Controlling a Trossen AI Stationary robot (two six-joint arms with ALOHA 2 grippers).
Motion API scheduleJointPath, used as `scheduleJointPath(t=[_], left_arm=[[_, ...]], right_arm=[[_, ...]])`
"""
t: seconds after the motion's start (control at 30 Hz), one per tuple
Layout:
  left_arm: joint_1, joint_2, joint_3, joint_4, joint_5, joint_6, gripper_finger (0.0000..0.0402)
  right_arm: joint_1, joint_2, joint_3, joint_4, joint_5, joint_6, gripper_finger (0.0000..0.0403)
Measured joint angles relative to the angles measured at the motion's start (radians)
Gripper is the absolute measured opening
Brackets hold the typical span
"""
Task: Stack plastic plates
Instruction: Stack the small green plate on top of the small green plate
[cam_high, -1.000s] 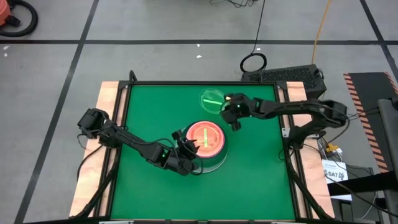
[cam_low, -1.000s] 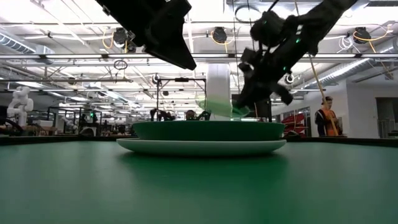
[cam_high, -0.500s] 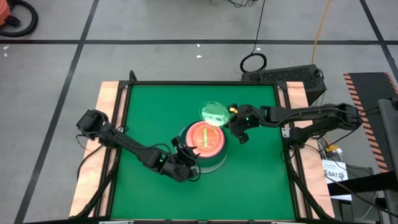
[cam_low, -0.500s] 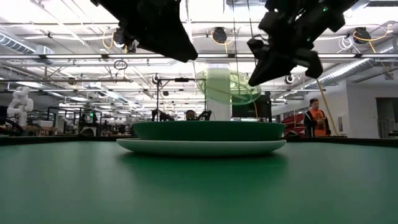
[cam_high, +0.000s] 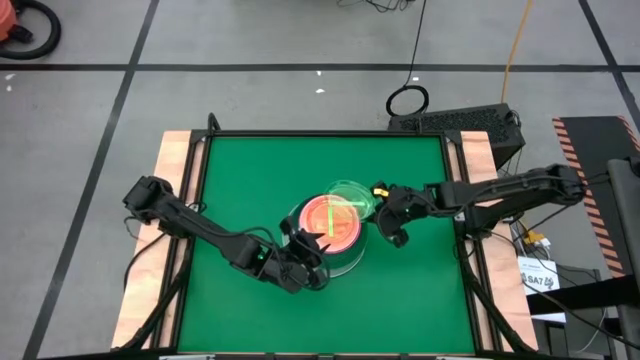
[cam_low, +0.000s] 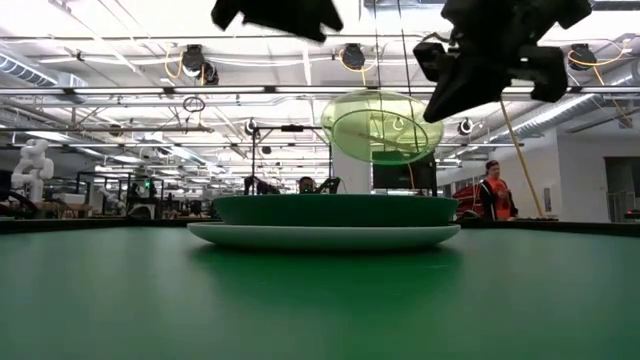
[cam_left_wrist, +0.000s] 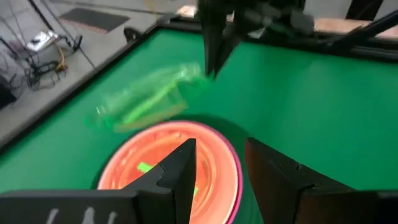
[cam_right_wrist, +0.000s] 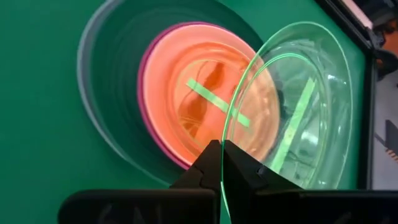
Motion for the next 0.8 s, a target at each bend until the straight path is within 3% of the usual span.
scheduleJointPath(t=[0.2, 0.43, 0.8], left_arm=[[-0.004, 0.0, 0.085, -0.085, -0.012, 0.049, 0.0145], [-0.001, 0.0, 0.125, -0.117, -0.13, 0.038, 0.0145], [0.008, 0.0, 0.125, -0.124, -0.131, 0.016, 0.0145]], right_arm=[[0.073, 0.0, 0.0, -0.003, -0.004, 0.05, 0.0], [0.134, 0.012, 0.0, 0.029, -0.004, 0.071, 0.0], [0.132, 0.209, 0.001, 0.213, 0.027, 0.079, 0.0]])
